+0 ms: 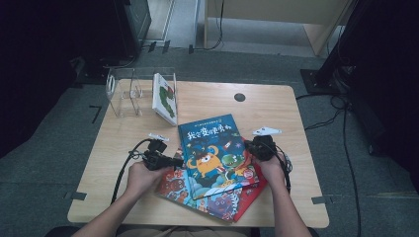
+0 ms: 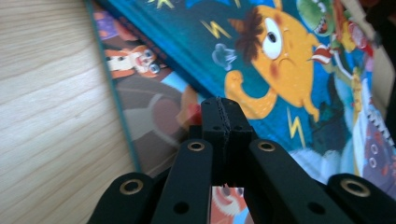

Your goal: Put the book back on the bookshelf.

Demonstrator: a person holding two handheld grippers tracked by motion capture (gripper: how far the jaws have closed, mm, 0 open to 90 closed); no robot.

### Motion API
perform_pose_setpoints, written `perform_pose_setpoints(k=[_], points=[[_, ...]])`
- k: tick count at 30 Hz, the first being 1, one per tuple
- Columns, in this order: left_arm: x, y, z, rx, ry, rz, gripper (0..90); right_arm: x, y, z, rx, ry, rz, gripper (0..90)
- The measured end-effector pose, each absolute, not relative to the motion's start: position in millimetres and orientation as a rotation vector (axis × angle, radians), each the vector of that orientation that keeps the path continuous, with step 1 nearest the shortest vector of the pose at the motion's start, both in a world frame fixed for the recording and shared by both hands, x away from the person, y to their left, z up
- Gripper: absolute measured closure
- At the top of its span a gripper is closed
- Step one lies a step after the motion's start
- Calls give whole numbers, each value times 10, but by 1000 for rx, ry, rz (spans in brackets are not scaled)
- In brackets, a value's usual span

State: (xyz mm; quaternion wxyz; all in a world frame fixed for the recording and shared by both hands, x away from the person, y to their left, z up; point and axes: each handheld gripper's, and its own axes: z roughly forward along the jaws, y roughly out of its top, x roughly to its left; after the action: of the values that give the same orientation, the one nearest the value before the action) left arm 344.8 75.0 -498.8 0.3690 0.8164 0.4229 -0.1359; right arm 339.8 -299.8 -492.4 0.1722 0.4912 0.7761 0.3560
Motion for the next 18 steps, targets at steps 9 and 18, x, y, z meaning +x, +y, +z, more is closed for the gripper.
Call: perform_pose_setpoints(k=[9, 18], points=[[3423, 713, -4996, 2082, 1085, -354, 900, 3395, -2992, -4929, 1378, 2198, 1006, 900], [3398, 656, -4989, 2088, 1076, -358, 900, 3406, -2988, -4930, 1376, 2183, 980, 900]])
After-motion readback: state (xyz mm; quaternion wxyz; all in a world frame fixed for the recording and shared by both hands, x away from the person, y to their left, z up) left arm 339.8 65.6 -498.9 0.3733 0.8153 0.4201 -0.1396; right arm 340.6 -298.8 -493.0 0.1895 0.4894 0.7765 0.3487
